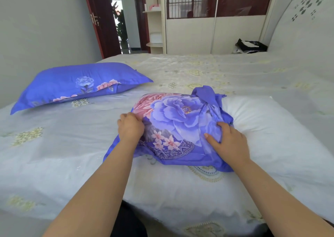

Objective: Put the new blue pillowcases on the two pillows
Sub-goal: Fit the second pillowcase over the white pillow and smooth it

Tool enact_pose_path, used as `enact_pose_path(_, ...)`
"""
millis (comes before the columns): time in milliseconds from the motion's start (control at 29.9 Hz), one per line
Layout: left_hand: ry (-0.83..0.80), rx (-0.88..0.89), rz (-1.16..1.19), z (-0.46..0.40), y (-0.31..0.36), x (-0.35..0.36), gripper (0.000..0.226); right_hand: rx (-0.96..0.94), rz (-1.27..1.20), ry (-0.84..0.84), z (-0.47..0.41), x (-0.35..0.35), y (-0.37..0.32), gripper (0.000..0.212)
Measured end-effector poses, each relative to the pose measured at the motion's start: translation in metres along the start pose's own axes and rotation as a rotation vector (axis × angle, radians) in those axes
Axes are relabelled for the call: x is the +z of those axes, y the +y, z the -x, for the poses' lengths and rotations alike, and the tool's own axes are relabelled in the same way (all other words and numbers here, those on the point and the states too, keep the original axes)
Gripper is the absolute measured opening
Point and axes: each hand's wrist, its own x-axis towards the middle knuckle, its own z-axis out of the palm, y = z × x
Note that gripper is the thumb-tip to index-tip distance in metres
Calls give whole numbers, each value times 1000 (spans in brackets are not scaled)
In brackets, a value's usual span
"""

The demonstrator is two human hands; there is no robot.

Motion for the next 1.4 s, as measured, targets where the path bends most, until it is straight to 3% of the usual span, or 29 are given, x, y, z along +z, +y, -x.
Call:
enact_pose_path(134, -166, -126, 133, -10, -16, -2, 57, 91, -138, -46, -3, -6, -2, 66)
enact_pose_path(200, -211, -69, 83, -8, -17, -1, 51, 201, -178, -43, -5, -7, -5, 81)
enact_pose_path(267, -180, -1, 62, 4, -7, -3, 41, 279, -101, -76, -11, -7, -8, 82)
enact_pose_path(334, -121, 71, 19, 20, 3, -4, 32, 288, -6, -165, -17, -4, -10, 54)
enact_pose_path(401, -9, 161, -19, 38, 10, -5, 28, 310, -99, -208, -26, -3, -14, 28)
enact_pose_path(534, 177, 273, 216, 86, 22, 3, 30, 320, -514, 7, -73, -30, -41, 37)
enact_pose_path(601, 169, 246, 315, 116, 28, 10, 32, 215, -672, 102, -102, -51, -55, 46)
enact_pose_path(668, 140, 282, 348, 143, 38, 18, 32, 101, -660, 103, -123, -58, -58, 40)
enact_pose_path(735, 109, 505, 236, 164, 51, 25, 30, 63, -493, 84, -139, -53, -45, 42)
enact_pose_path(801, 5, 860, 81, 177, 64, 33, 24, 96, -257, 20, -146, -48, -27, 46)
enact_pose_path(868, -101, 1046, 14, 176, 66, 39, 25, 76, -210, -67, -137, -43, -16, 52)
enact_pose_path(968, -4, 954, 47, 153, 45, 41, 31, -67, -277, -153, -90, -35, -8, 40)
enact_pose_path(1035, 133, 922, 10, 138, 23, 42, 32, -152, -316, -99, -48, -33, -4, 32)
enact_pose_path(1169, 259, 836, 51, 130, 1, 41, 36, -353, -220, 86, 23, -31, 7, 48)
enact_pose_path(1302, 255, 786, 39, 119, 3, 33, 41, -507, -40, 170, 53, -13, 23, 49)
enact_pose_path(1402, 228, 840, 7, 108, 6, 29, 30, -463, -11, 284, 53, -7, 33, 35)
